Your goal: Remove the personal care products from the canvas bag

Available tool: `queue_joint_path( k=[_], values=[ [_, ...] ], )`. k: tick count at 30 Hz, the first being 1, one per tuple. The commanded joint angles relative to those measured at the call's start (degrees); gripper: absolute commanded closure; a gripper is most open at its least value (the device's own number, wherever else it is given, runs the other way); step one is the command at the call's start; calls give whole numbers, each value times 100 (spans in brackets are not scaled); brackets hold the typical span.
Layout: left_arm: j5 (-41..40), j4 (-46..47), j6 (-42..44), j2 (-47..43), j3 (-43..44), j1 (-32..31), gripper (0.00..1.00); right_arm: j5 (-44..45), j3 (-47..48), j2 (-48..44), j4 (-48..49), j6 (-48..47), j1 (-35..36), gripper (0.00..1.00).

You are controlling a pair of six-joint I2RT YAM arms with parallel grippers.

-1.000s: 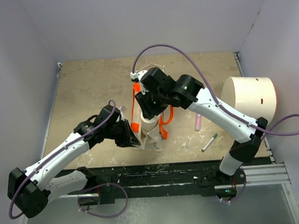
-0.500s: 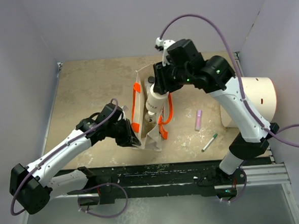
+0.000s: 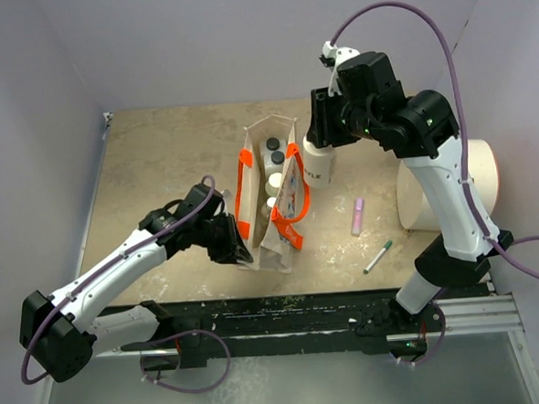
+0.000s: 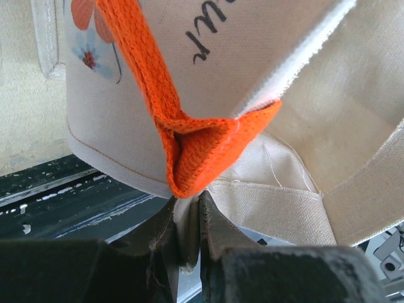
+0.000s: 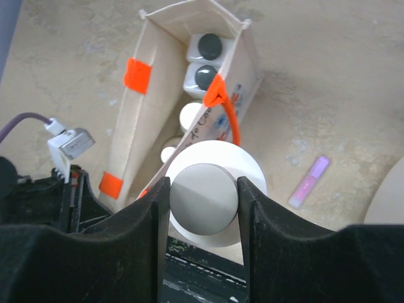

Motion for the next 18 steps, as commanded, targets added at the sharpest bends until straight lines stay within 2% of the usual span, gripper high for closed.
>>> queue_joint_path(
  k=[1,4,10,18],
  values=[
    [-360,-169,277,148,271,-2,82,589,261,-165,442,-30,-300,100],
    [-422,-295,362,233,436,2,82,703,-133,-214,628,-14,-531,100],
    [-458,-511,450,268,578,4,82,575,-1716,-455,1932,-185,-1039,100],
    [-227,-659,647,434,799,7,79,391,-1839,304,2572,-245,-1576,100]
  ],
)
